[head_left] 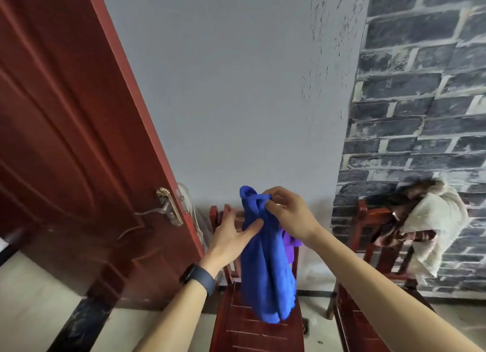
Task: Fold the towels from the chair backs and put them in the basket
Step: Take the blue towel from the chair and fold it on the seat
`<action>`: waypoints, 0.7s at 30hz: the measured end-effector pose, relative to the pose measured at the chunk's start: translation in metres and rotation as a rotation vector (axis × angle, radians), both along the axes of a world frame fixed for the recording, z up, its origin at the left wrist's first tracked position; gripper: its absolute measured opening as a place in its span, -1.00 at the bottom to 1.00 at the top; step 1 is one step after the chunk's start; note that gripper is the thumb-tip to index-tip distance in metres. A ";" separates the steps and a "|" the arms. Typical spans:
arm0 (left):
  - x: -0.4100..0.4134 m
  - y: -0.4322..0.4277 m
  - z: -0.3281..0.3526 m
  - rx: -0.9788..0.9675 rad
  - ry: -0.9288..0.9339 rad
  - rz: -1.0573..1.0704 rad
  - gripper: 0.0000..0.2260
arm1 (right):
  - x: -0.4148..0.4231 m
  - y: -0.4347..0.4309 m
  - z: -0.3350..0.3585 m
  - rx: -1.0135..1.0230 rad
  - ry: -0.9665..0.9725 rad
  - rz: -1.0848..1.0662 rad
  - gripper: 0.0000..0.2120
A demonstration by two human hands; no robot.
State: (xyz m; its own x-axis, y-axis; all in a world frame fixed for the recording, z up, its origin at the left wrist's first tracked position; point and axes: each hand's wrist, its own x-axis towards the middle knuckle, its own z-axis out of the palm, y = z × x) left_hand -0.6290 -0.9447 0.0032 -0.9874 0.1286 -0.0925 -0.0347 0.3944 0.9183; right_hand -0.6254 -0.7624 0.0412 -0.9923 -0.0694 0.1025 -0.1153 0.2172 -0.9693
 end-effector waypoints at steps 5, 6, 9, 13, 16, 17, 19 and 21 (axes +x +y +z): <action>-0.005 -0.021 -0.013 -0.187 0.078 -0.141 -0.94 | 0.011 0.037 -0.029 0.305 0.011 -0.219 -0.76; -0.007 -0.029 -0.014 -0.268 0.110 -0.165 -0.94 | 0.015 0.045 -0.036 0.368 0.008 -0.226 -0.74; -0.015 -0.041 -0.010 -0.399 0.193 -0.206 -0.86 | 0.026 0.057 -0.056 0.531 -0.039 -0.194 -0.83; -0.022 -0.043 -0.002 -0.439 0.195 -0.262 -0.78 | 0.030 0.053 -0.064 0.577 -0.038 -0.220 -0.90; -0.024 -0.043 -0.005 -0.516 0.131 -0.306 -0.79 | 0.027 0.041 -0.060 0.580 -0.001 -0.183 -0.89; -0.024 -0.042 -0.006 -0.520 0.098 -0.294 -0.83 | 0.026 0.037 -0.059 0.565 0.000 -0.170 -0.89; -0.020 -0.041 -0.007 -0.458 -0.001 -0.282 -0.84 | 0.023 0.031 -0.056 0.542 -0.004 -0.156 -0.88; -0.017 -0.041 -0.007 -0.427 -0.052 -0.352 -0.59 | 0.019 0.029 -0.055 0.540 0.000 -0.153 -0.86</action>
State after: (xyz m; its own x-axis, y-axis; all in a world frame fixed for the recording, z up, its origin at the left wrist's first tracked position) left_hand -0.6457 -0.9859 -0.0041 -0.8845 0.3903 -0.2557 0.1255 0.7268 0.6753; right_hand -0.6066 -0.7331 -0.0138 -0.9952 0.0333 0.0920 -0.0428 0.6969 -0.7159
